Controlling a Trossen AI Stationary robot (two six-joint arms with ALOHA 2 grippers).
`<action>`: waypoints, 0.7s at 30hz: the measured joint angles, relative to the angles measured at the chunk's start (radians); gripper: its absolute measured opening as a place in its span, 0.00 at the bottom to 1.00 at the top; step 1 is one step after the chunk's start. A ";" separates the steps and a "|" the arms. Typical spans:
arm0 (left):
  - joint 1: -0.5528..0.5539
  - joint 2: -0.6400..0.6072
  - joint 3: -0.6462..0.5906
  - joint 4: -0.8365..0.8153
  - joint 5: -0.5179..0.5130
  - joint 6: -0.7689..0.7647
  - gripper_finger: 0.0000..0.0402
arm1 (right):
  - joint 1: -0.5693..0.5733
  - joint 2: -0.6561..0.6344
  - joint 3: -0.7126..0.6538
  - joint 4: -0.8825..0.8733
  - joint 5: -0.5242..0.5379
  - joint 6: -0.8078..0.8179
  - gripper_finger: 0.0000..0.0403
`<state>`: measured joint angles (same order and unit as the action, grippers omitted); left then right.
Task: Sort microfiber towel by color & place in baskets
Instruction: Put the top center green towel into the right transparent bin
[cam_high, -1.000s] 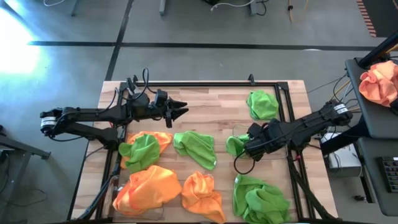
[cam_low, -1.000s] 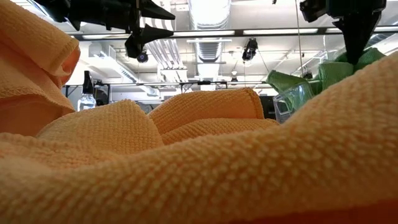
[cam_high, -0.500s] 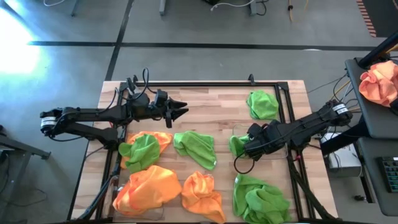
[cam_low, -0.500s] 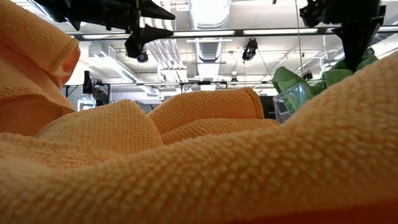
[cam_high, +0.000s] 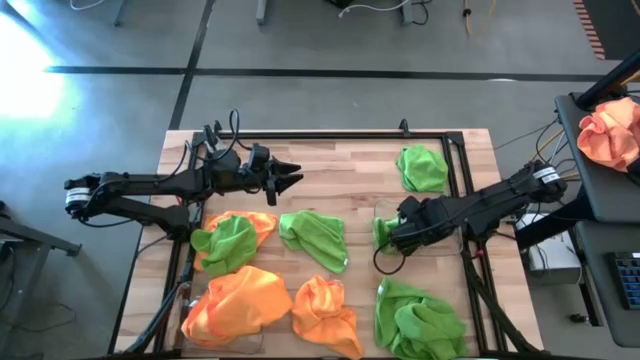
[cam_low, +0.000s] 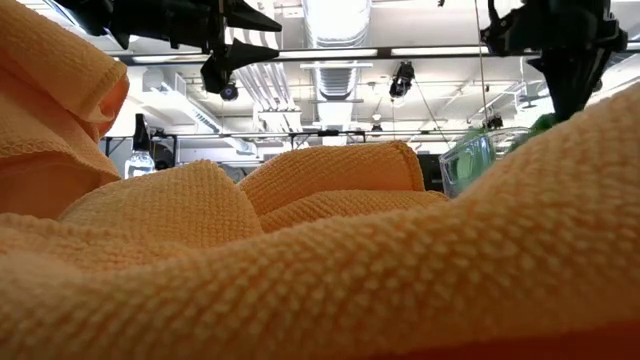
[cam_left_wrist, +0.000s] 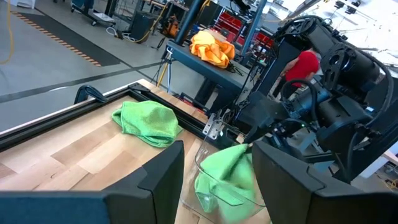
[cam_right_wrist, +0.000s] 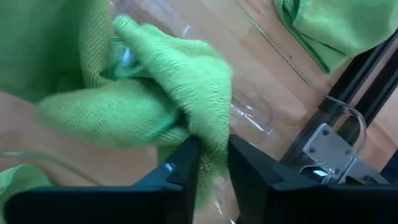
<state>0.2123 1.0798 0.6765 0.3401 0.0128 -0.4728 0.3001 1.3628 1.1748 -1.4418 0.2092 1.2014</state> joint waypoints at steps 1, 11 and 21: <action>0.000 0.000 0.000 0.000 0.000 0.000 0.43 | 0.000 0.000 -0.007 -0.001 0.000 0.002 0.23; 0.000 0.000 0.000 -0.004 0.000 0.000 0.43 | -0.005 0.000 -0.036 0.011 0.014 0.005 0.36; 0.000 0.000 0.000 -0.011 0.000 0.014 0.43 | -0.084 0.000 0.038 0.010 0.253 -0.103 0.29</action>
<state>0.2120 1.0798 0.6765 0.3289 0.0128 -0.4591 0.2161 1.3628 1.2129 -1.4315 0.4625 1.0982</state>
